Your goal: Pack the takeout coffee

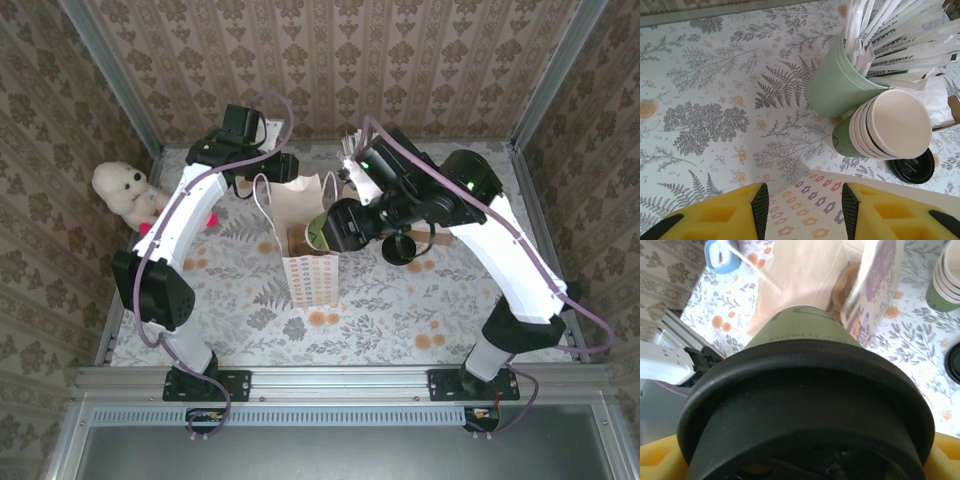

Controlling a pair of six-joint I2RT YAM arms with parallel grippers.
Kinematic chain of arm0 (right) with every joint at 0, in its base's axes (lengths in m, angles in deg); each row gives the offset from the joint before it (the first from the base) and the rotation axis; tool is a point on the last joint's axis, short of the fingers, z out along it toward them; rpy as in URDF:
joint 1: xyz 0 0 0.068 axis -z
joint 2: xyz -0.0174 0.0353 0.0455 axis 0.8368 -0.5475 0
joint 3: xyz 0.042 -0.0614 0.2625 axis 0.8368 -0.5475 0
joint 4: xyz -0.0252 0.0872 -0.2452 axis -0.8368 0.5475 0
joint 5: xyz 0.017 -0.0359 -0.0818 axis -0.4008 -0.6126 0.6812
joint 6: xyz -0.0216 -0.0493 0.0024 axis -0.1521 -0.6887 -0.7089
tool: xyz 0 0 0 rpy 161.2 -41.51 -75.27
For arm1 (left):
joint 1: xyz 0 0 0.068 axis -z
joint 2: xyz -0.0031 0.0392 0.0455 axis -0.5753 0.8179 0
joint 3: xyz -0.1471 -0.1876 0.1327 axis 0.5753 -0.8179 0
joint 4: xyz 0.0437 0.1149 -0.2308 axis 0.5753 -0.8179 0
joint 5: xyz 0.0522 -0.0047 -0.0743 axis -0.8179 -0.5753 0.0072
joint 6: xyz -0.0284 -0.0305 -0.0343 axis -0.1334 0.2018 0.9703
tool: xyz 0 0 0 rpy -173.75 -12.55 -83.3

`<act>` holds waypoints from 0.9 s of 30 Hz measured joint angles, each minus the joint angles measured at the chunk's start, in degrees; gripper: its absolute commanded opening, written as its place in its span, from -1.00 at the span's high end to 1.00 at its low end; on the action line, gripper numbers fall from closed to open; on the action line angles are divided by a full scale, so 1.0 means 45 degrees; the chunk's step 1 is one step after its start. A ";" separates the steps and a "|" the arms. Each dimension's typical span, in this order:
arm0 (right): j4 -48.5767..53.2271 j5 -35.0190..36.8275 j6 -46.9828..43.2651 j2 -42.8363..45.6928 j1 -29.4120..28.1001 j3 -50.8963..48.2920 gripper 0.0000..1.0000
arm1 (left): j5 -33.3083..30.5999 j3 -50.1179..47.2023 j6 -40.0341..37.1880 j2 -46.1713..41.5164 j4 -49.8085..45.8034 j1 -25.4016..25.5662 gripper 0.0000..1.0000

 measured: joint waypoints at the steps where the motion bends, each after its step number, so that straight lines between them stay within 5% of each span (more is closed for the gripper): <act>1: -0.0005 0.0087 0.0155 -0.0306 -0.0102 0.0301 0.00 | 0.0005 0.0000 0.0068 0.0000 -0.0063 -0.0005 0.09; 16: -0.1025 0.2900 0.2225 -0.1574 -0.1341 0.0724 -0.04 | -0.0330 -0.0005 0.1049 0.0000 -0.0379 -0.0155 0.08; 27: 0.0573 0.2623 0.0845 -0.2764 0.0078 0.0835 -0.03 | -0.0500 -0.1044 0.1588 -0.0913 -0.0505 -0.0316 0.05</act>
